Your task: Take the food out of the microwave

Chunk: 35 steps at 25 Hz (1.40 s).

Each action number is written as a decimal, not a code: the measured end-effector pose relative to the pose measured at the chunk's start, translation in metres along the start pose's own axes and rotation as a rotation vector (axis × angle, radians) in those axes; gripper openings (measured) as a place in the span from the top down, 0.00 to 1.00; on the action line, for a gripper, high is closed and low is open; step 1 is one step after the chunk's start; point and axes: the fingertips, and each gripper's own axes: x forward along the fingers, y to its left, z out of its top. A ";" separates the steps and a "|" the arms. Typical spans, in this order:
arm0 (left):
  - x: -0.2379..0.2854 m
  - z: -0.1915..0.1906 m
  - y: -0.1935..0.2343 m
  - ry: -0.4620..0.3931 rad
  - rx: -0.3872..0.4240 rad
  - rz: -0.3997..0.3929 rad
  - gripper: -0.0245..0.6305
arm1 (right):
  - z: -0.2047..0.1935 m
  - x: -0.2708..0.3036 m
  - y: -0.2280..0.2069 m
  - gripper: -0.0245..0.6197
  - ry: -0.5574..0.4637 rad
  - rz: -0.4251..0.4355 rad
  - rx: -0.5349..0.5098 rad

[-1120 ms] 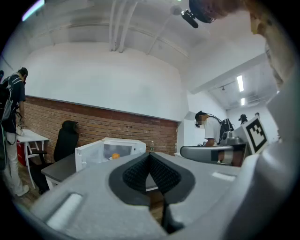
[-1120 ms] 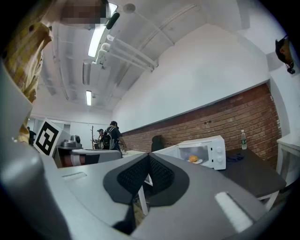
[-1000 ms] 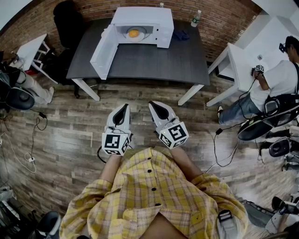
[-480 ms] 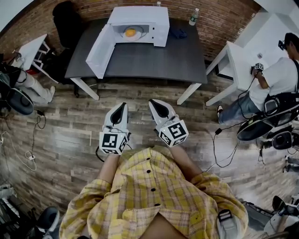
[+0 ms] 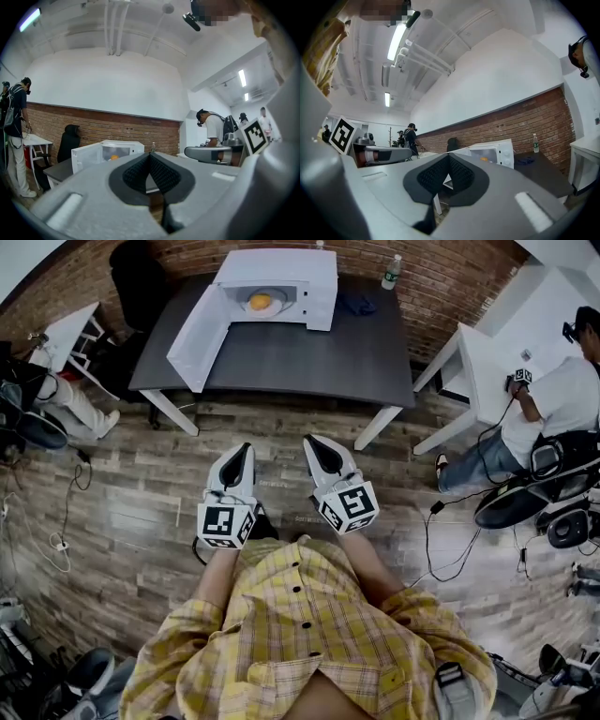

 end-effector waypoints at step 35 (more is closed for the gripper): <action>0.233 -0.003 0.165 0.049 -0.064 -0.074 0.96 | -0.002 0.235 -0.131 0.96 0.036 -0.109 0.025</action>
